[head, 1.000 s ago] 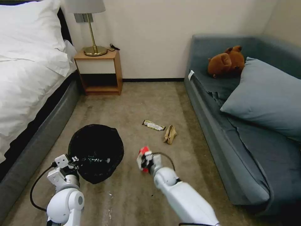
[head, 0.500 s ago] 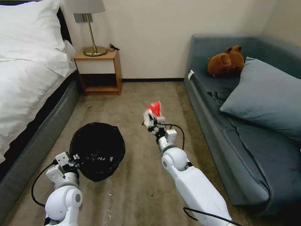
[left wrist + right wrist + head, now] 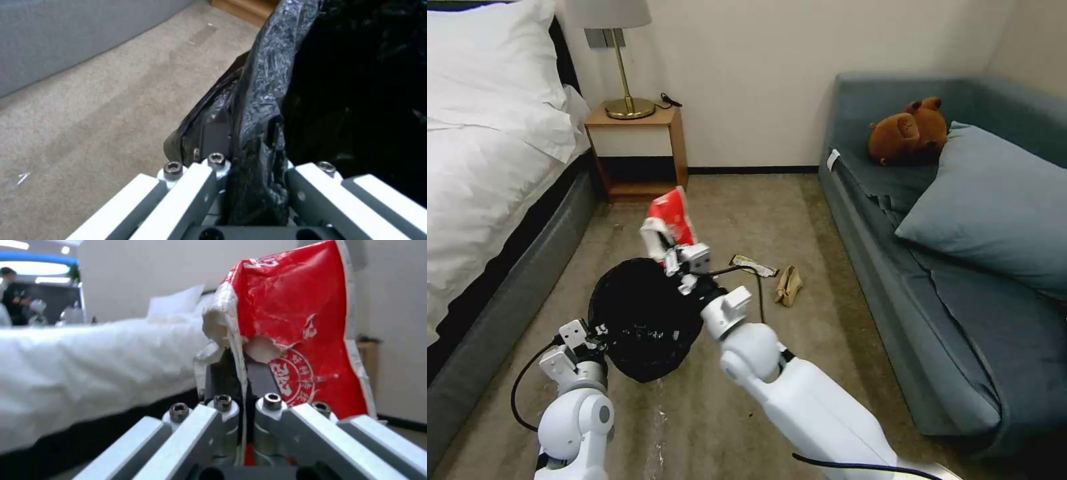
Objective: Pick up the trash bin, then pick up the garbage on the floor and place it into the trash bin.
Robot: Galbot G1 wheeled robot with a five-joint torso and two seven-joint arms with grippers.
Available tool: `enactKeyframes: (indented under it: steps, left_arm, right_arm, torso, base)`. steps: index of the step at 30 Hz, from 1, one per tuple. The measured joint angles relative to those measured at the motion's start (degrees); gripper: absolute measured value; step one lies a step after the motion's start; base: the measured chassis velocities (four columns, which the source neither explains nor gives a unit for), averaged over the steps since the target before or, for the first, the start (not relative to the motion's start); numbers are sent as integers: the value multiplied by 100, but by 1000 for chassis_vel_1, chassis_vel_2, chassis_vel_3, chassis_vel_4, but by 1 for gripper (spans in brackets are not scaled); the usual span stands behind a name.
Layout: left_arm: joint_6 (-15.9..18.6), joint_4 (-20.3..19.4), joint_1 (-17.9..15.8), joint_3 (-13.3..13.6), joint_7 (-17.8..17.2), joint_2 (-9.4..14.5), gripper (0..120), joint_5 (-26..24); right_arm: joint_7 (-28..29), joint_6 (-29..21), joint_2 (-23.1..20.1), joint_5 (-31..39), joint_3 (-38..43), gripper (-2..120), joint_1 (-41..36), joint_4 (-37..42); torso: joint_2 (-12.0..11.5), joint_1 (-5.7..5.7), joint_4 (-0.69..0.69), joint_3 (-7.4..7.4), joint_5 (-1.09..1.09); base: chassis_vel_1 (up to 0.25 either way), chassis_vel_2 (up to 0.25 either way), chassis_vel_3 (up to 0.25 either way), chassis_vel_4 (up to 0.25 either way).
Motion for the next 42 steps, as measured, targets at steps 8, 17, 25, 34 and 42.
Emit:
enactKeyframes:
  steps: [8, 17, 25, 34, 42]
  left_arm:
    - [-12, -50, 27, 50, 2, -37, 1, 74]
    - [-59, -15, 38, 132, 30, -71, 1, 172]
    - [-66, 24, -3, 154, 72, -75, 1, 223]
    - [-67, 36, -17, 137, 73, -64, 1, 219]
    - [-66, 18, -29, 137, 71, -69, 1, 218]
  right_arm:
    - [-92, 137, 219, -274, -300, 0, -128, -589]
    - [-3, -68, 223, -396, -243, 11, -520, -732]
    - [94, -133, 251, -328, -173, 38, -617, -732]
    - [113, -148, 274, -332, -120, 73, -662, -619]
    - [113, -164, 252, -354, -143, 93, -663, -612]
  torso:
    - [0, 0, 0, 0, 0]
    - [0, 0, 0, 0, 0]
    - [0, 0, 0, 0, 1]
    - [0, 0, 0, 0, 1]
    - [0, 0, 0, 0, 1]
  base:
    - [0, 0, 0, 0]
    - [0, 0, 0, 0]
    - [0, 0, 0, 0]
    - [0, 0, 0, 0]
    - [0, 0, 0, 0]
